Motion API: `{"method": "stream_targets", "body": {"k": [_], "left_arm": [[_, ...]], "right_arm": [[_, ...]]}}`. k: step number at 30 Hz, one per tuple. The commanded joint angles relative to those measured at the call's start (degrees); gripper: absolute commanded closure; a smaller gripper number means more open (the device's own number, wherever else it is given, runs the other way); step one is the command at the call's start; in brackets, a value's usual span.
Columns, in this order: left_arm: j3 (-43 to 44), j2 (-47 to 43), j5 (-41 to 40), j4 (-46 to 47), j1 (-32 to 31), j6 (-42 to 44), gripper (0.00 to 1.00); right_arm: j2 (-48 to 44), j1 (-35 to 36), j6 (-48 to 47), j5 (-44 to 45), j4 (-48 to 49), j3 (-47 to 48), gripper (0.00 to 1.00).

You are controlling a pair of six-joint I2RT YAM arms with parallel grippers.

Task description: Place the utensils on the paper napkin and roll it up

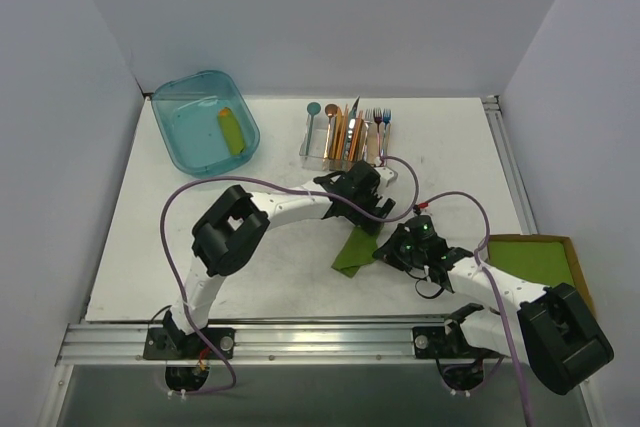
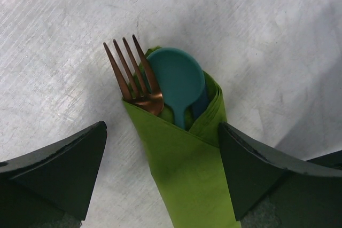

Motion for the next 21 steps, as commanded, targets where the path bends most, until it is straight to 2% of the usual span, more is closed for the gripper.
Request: {"method": "stream_targets", "body": {"k": [1,7,11,14,15,21], "left_arm": [[3.34,0.53,1.16,0.57,-0.34,0.61,0.06],[4.74,1.58,2.31,0.84,-0.42,0.52,0.06],[7.29,3.77,1.87,-1.97,-1.04,1.49,0.00],[8.78,5.27,0.91,-3.81,-1.57,2.01,0.00],[9.57,5.80,0.55,-4.34,-1.83,2.19,0.05],[10.55,6.85,-1.47,-6.45,-2.27,3.51,0.12]], "right_arm": [[-1.17,-0.48,0.00,1.54,-1.19,-0.39,1.00],[-1.17,-0.48,0.00,1.62,-1.27,-0.48,1.00],[-1.52,-0.48,0.09,1.62,-1.36,-0.48,1.00],[-1.79,-0.48,0.09,1.71,-1.54,-0.57,1.00],[-1.87,-0.48,0.09,1.71,-1.54,-0.57,1.00],[-1.87,-0.48,0.18,1.71,-1.45,-0.66,1.00]]}}
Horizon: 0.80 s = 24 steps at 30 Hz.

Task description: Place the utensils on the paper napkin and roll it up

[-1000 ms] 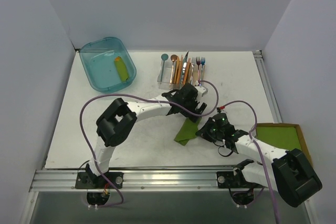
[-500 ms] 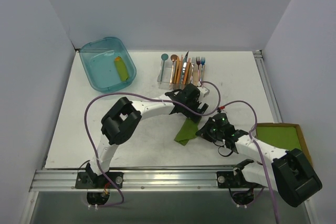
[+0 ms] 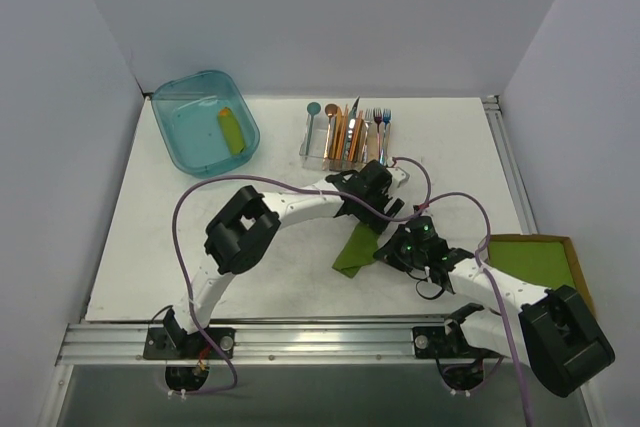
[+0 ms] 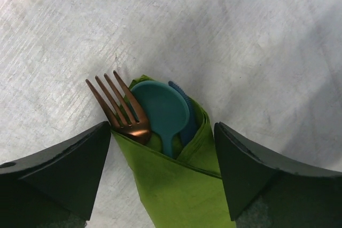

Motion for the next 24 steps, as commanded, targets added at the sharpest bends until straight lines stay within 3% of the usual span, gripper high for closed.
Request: {"method": "stream_targets", "body": {"k": [1,11,24], "left_arm": [[2.17,1.72,-1.01,-3.44,-0.63,2.09,0.15],[0.86,1.55,-3.29,-2.65,-2.65,7.35,0.28],[-4.24,0.58,-4.62,2.01,-3.88,13.43,0.37]], "right_arm": [[-1.30,-0.48,0.00,1.60,-1.19,-0.40,1.00],[-2.27,-0.48,0.09,1.95,-1.98,-0.57,1.00],[-4.56,-0.48,-1.84,4.33,-7.86,2.24,1.00]]}}
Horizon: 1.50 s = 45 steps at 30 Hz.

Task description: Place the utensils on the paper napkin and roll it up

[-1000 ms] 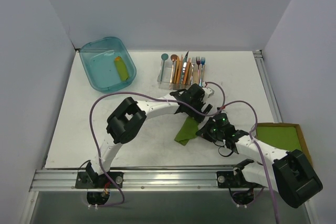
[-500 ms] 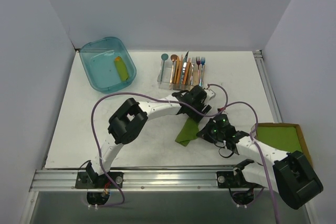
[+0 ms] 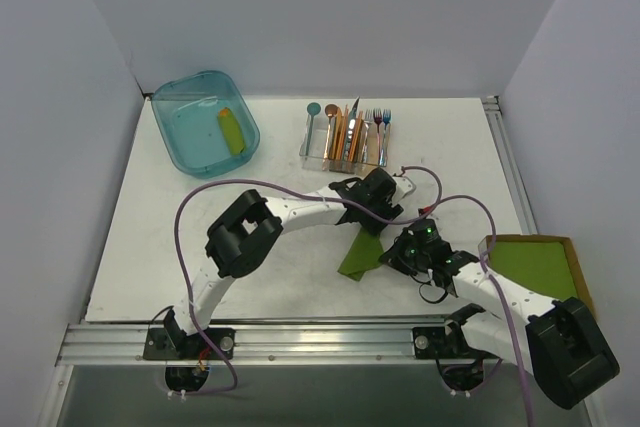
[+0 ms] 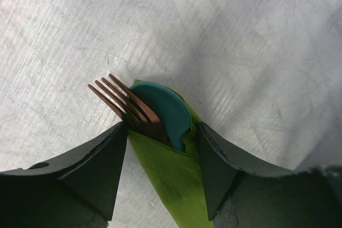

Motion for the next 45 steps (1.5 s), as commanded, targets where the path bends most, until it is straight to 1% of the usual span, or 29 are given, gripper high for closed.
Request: {"method": "stream_targets", "body": {"k": [1,8,14,15,28,30,31,38,44,45], "left_arm": [[-2.99,0.53,-0.97,0.41,-2.00,5.28,0.37],[-3.96,0.18,-1.93,1.29,-2.44,7.29,0.38],[-4.49,0.01,-1.76,2.00,-2.62,8.27,0.40],[-4.58,0.01,-1.76,2.00,-2.62,8.35,0.40],[-5.19,-0.17,-0.53,2.88,-2.27,7.91,0.39],[-5.11,-0.26,-0.27,2.96,-2.09,7.39,0.37],[-4.67,-0.26,0.08,2.88,-1.74,6.52,0.33],[-2.47,-2.54,-0.35,1.82,-1.22,4.05,0.18],[-0.27,-4.91,1.84,1.12,-0.25,1.85,0.11],[-0.27,-5.35,3.76,1.55,0.28,1.76,0.09]], "right_arm": [[-1.15,-0.17,-1.62,2.69,-3.06,2.87,1.00],[-2.20,-0.17,-2.94,3.83,-7.27,5.07,1.00],[-2.91,-0.26,-4.52,4.53,-8.86,7.18,1.00],[-2.73,-0.26,-4.61,4.71,-10.43,7.35,1.00],[-0.98,-0.43,-4.44,5.41,-9.48,4.98,1.00],[0.34,-0.44,-4.35,5.24,-9.56,4.55,1.00],[0.87,-0.52,-4.35,5.24,-7.65,4.46,1.00],[0.26,-0.44,-4.00,5.15,-6.93,3.67,1.00],[-0.80,-0.44,-3.56,5.15,-7.10,3.14,1.00],[-0.97,-0.44,-3.56,5.15,-7.19,3.14,1.00]]}}
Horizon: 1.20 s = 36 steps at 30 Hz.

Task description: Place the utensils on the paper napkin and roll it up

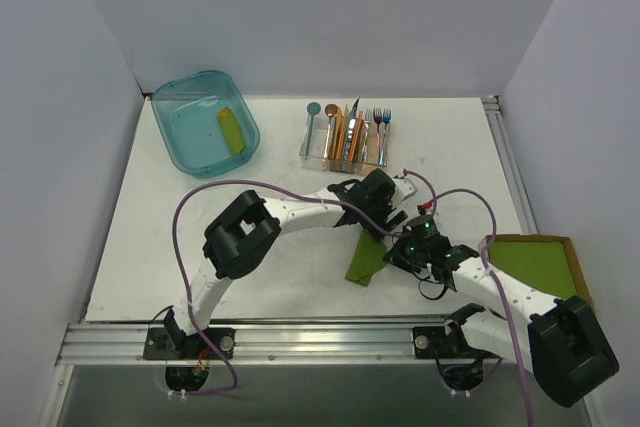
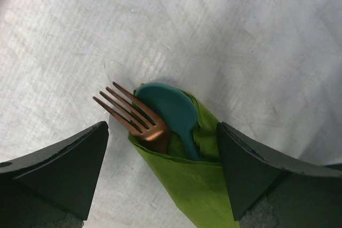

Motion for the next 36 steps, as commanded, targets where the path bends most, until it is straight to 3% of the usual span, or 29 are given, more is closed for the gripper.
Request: {"method": "stream_targets", "body": {"k": [1,9,17,20,25,36], "left_arm": [[2.42,-4.37,5.00,-2.05,0.98,-3.47,0.08],[0.93,-9.99,10.18,-0.03,3.18,-6.74,0.03],[-4.52,-16.76,10.72,-0.02,4.32,-8.06,0.03],[-7.42,-18.08,11.34,-1.17,4.32,-8.33,0.07],[-13.48,-18.61,11.25,0.59,4.06,-10.34,0.11],[-15.08,-14.66,6.51,1.03,0.90,-12.28,0.11]], "right_arm": [[-1.67,-0.39,0.33,1.80,-0.55,-0.60,1.00],[-1.85,-0.39,0.60,1.54,0.07,-0.86,1.00],[-2.73,-0.48,1.30,1.54,-0.81,-1.30,1.00],[-3.17,-0.48,1.47,2.15,-1.69,-1.22,1.00],[-3.34,-0.57,1.91,2.51,-2.13,-1.39,1.00],[-3.26,-0.66,2.62,3.12,-2.30,-1.74,1.00]]}}
